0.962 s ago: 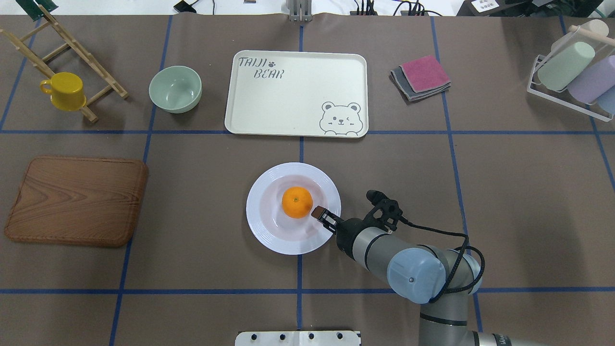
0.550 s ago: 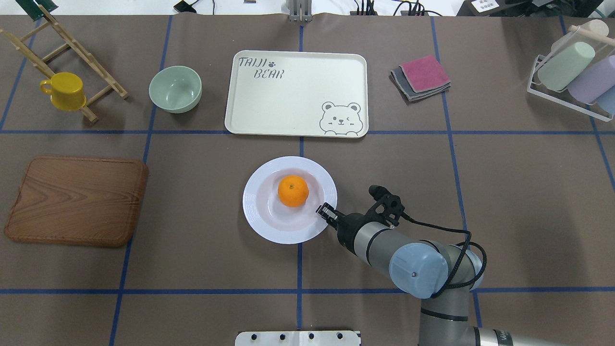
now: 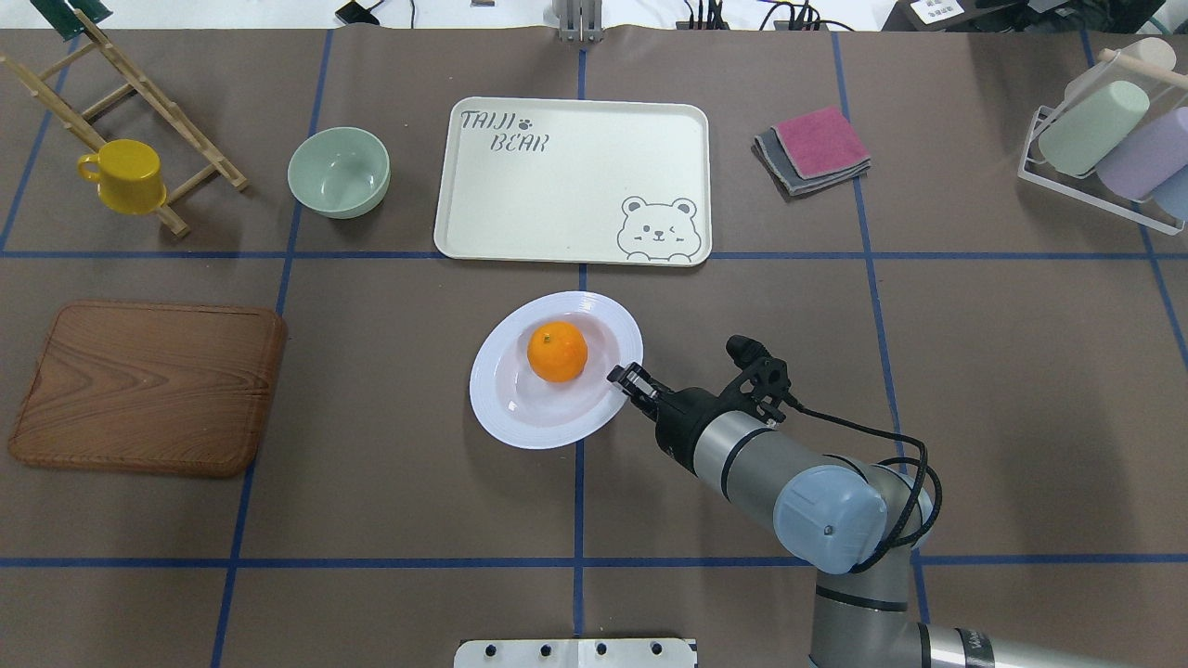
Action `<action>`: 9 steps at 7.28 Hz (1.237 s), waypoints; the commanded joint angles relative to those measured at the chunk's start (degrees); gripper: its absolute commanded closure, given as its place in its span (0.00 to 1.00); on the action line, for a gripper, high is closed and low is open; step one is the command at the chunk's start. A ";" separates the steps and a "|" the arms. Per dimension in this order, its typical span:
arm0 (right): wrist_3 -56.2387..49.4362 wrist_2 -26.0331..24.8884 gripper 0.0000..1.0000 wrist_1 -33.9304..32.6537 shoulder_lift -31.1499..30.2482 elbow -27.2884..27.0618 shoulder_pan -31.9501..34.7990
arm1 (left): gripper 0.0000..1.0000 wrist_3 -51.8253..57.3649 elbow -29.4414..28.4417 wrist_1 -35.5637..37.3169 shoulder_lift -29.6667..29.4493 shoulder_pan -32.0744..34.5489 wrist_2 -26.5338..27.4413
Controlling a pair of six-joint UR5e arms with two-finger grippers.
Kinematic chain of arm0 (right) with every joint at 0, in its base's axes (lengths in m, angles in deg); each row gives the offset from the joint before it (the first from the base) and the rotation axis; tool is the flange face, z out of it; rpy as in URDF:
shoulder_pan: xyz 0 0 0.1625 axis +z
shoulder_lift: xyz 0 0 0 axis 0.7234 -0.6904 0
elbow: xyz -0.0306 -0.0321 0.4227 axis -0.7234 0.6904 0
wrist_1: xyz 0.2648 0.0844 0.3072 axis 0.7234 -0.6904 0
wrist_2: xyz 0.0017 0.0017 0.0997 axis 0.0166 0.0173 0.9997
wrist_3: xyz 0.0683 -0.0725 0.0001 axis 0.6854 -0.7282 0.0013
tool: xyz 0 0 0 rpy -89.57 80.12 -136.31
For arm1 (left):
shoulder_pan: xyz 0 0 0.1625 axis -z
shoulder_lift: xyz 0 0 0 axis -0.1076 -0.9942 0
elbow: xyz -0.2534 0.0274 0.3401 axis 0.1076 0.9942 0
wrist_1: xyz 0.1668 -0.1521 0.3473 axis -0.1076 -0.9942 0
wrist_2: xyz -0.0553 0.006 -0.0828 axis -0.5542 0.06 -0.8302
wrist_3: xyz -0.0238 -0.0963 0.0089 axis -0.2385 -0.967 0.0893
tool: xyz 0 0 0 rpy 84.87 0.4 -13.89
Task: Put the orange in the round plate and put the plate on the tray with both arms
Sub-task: 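Lift the plate with the right gripper and set it on the cream tray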
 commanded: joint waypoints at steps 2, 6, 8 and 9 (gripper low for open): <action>3.01 -3.73 1.00 1.02 4.58 -0.22 4.12 | 0.00 -0.70 -0.16 0.00 0.00 0.00 0.23; 8.31 -3.91 1.00 0.67 16.40 16.31 11.60 | 0.00 -0.70 0.19 0.00 -0.09 0.00 0.23; 11.64 -4.09 1.00 0.49 22.40 28.64 14.59 | 0.00 -0.70 0.28 0.00 -0.09 -0.09 0.23; 13.04 -4.17 1.00 0.58 23.04 30.96 15.47 | 0.00 -0.70 0.37 0.00 -0.09 -0.09 0.15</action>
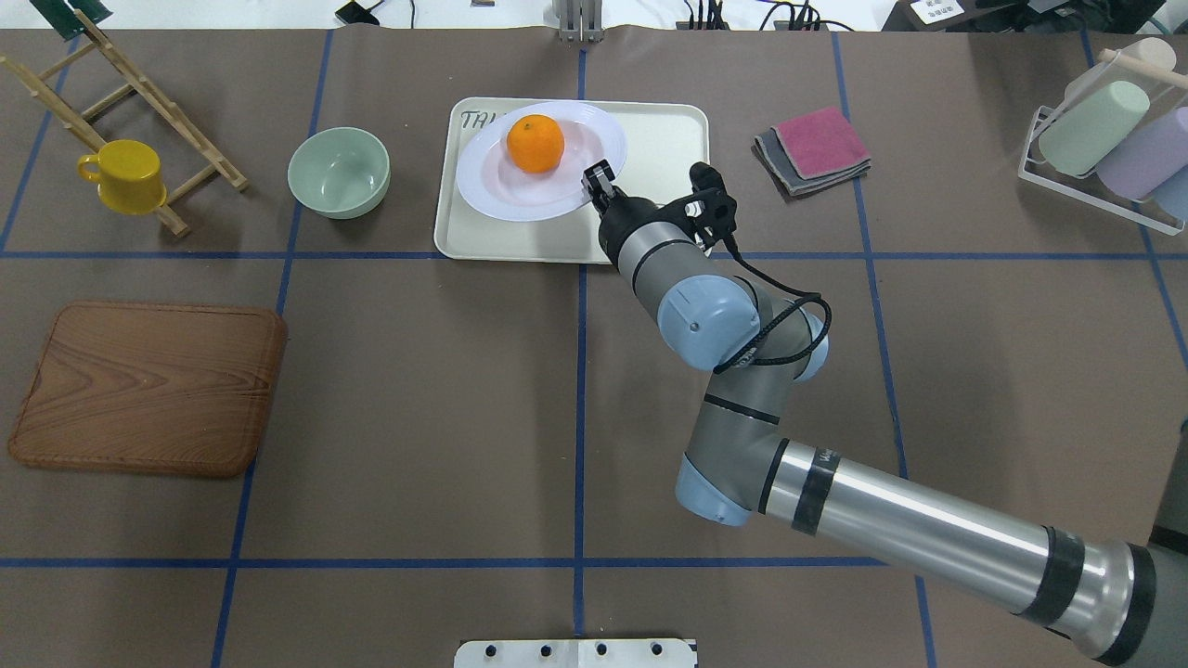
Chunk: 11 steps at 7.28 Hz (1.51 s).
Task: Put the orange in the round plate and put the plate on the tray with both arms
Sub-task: 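Lift the plate with the right gripper and set it on the cream tray, then release the plate and withdraw the right arm away from the tray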
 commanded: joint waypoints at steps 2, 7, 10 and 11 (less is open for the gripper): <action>3.26 -1.62 0.80 -0.22 1.13 6.01 1.52 | 0.00 0.00 0.17 0.00 0.00 -0.03 -0.07; -28.47 18.19 0.00 -14.71 -10.55 -16.43 3.52 | 0.00 0.00 -0.27 0.00 0.00 -0.03 0.10; -57.72 43.39 0.00 -42.89 -14.14 -31.66 17.64 | 0.00 0.44 -0.27 0.00 0.00 -0.03 0.72; -67.66 52.34 0.00 -43.55 -17.12 -31.96 24.57 | 0.00 0.44 0.16 0.00 0.00 -0.03 2.11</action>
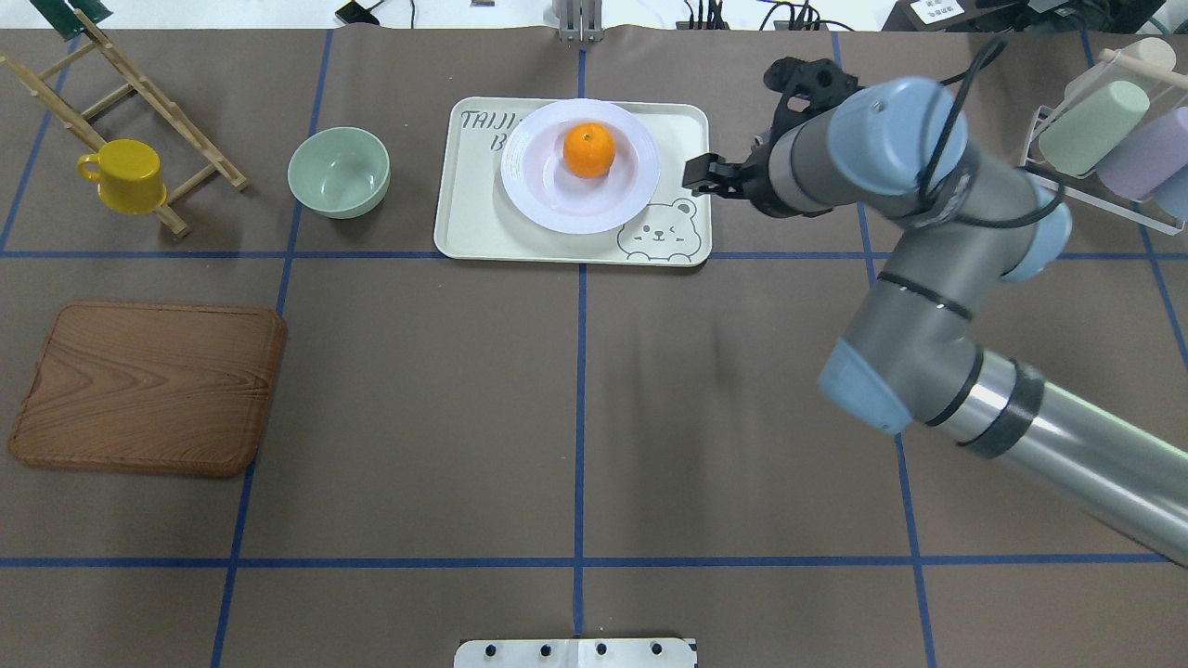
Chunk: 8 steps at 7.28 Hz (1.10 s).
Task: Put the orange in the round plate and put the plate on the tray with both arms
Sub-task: 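Release the plate and withdraw the right arm away from the tray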
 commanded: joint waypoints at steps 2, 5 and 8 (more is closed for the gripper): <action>-35.90 22.48 0.00 -3.70 -12.44 -2.43 20.30 | 0.00 -0.18 0.86 -0.88 -0.09 0.00 1.39; -66.60 26.05 0.00 -3.79 -26.16 -1.73 32.37 | 0.00 -0.27 0.42 -0.98 0.09 0.09 1.56; -86.94 27.71 0.00 -12.35 -33.57 -1.55 42.56 | 0.00 0.08 1.03 -0.97 2.10 0.00 6.11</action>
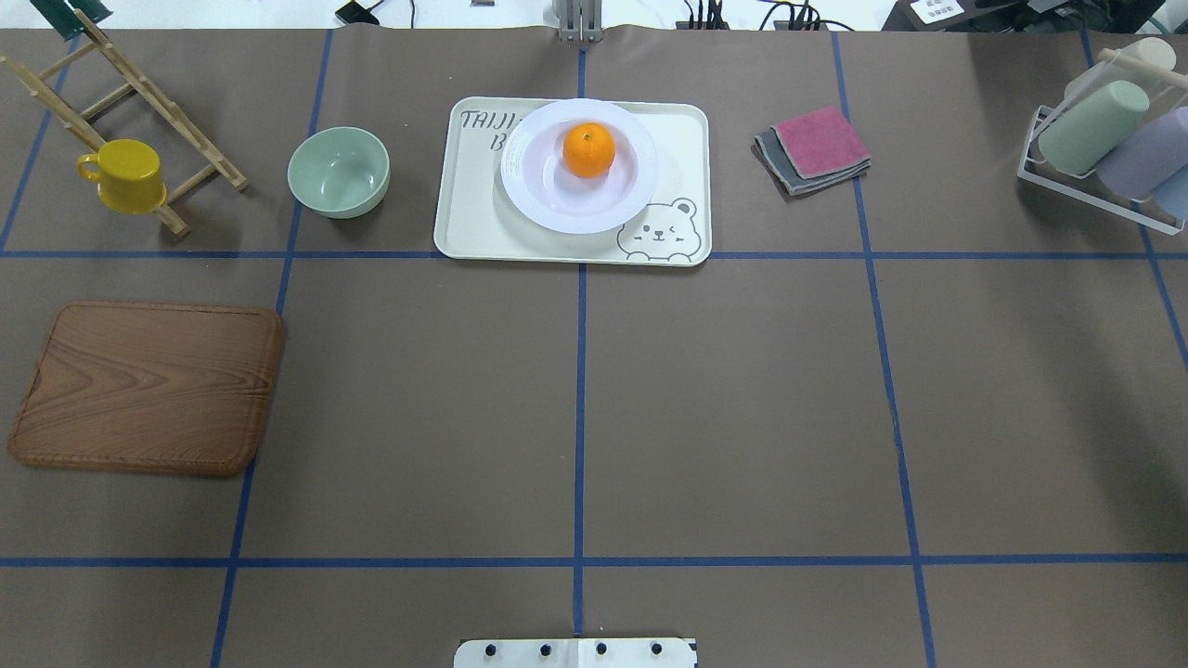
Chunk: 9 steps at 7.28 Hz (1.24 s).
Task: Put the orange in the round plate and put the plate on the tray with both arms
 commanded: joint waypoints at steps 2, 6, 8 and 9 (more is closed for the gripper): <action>-11.69 0.52 0.00 -12.87 -3.37 0.00 8.24 | 0.00 0.32 0.46 -0.13 1.17 -0.17 1.92; -10.90 0.52 0.00 -18.26 -3.55 -0.52 8.87 | 0.00 0.32 0.38 -0.04 2.14 -0.26 1.92; -10.90 0.34 0.00 -18.18 -4.25 -0.70 8.87 | 0.00 0.32 0.46 0.14 2.22 -0.26 1.92; -10.90 0.43 0.00 -18.17 -4.26 -0.70 8.87 | 0.00 0.32 0.38 0.22 2.22 -0.26 1.92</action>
